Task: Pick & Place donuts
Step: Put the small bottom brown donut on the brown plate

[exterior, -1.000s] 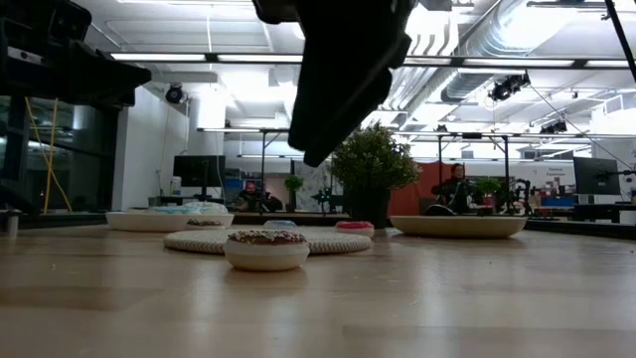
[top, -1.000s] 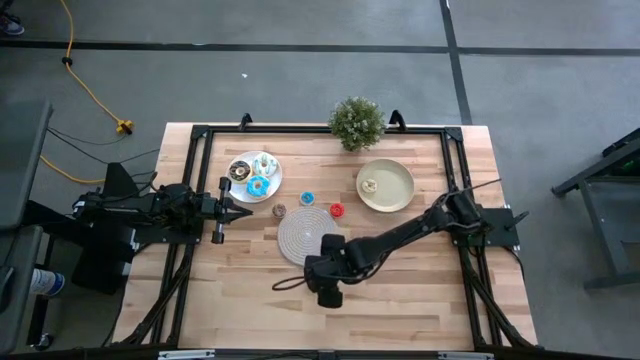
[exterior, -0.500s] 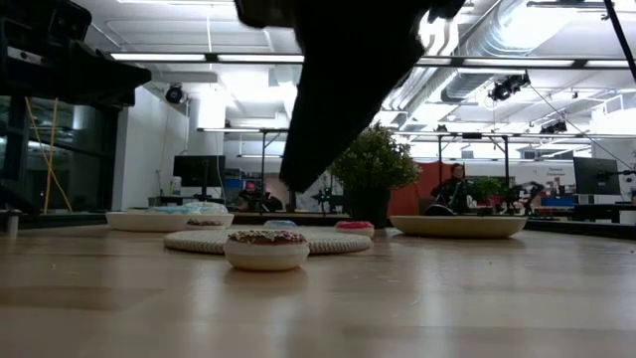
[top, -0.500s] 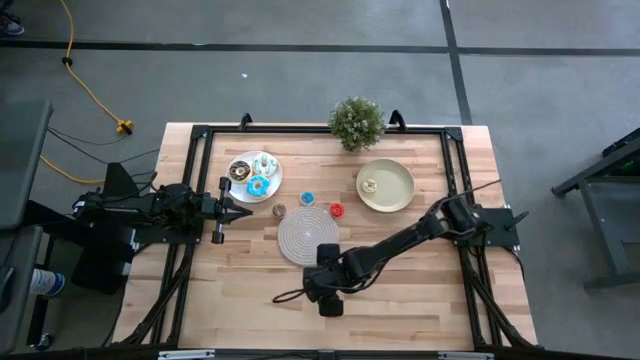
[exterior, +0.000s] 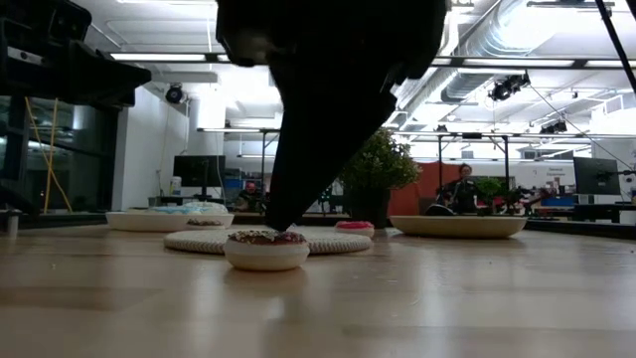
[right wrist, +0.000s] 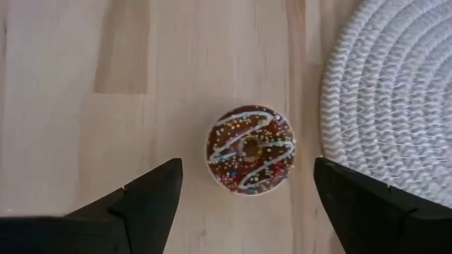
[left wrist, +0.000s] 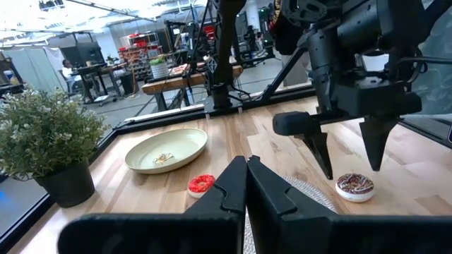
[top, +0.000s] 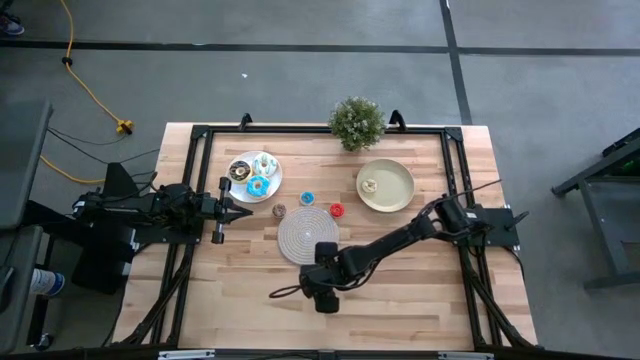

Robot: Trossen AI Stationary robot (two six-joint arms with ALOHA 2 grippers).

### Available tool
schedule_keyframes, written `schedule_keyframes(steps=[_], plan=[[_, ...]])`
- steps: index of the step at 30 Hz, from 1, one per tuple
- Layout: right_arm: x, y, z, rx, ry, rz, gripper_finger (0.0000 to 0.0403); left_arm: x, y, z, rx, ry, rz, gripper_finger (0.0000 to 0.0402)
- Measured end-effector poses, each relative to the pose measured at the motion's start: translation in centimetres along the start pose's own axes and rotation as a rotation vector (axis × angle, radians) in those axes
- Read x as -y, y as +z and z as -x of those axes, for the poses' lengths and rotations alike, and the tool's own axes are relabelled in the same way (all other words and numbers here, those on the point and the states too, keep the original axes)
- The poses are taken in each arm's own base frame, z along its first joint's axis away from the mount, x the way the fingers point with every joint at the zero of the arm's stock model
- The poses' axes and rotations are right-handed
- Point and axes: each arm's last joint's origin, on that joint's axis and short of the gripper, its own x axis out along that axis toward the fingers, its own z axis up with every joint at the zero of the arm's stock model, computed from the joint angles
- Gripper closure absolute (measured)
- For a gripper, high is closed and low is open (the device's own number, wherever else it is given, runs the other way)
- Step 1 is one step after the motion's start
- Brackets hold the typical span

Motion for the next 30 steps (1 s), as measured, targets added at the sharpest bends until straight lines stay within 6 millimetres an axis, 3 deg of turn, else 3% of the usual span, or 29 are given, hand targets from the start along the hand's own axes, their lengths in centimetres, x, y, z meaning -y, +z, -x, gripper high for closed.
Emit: schedule_keyframes(steps=[30], plan=[[0.5,0.4,-1.9,0.017,0.071,-0.019,0.0091,0.0,0.0,0.0,-0.001,0.0,0.0,0.0401]])
